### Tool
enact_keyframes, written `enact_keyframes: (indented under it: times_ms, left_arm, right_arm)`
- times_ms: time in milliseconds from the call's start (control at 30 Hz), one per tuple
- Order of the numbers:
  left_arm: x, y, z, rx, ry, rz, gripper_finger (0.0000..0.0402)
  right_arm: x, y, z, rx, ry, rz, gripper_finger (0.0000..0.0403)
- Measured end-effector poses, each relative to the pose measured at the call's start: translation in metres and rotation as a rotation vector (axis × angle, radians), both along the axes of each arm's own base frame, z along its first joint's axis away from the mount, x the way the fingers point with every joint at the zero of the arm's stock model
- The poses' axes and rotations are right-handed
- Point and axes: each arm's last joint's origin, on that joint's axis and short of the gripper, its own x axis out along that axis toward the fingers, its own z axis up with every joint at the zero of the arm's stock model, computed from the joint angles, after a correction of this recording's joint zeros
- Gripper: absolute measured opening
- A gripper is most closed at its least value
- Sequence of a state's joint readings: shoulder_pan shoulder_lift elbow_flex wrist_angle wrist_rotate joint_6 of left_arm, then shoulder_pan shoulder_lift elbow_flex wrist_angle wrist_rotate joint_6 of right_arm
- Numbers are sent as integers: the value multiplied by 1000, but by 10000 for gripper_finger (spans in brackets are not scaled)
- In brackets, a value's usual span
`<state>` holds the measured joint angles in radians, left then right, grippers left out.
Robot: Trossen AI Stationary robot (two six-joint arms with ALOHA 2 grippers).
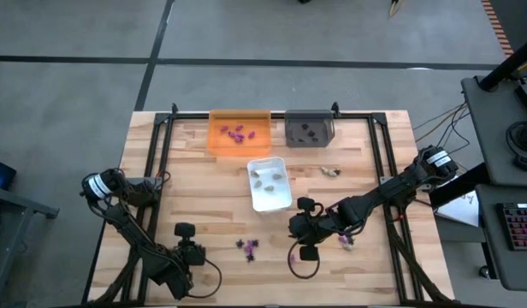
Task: Sort Halloween decoration
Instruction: Put the black spider toy into the black bin
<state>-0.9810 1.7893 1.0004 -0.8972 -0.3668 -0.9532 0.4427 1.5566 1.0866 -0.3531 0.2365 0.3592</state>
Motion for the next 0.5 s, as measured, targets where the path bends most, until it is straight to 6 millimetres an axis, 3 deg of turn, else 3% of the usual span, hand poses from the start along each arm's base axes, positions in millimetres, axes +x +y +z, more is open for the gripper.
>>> enact_keyframes:
  times_ms: [167,500]
  left_arm:
    - [0,1,10,-40,-40,27,0]
    - [0,9,54,-99,-319,38,0]
  right_arm:
    - [0,0,0,-1,0,2,117]
    - [1,1,1,-2,-20,13,112]
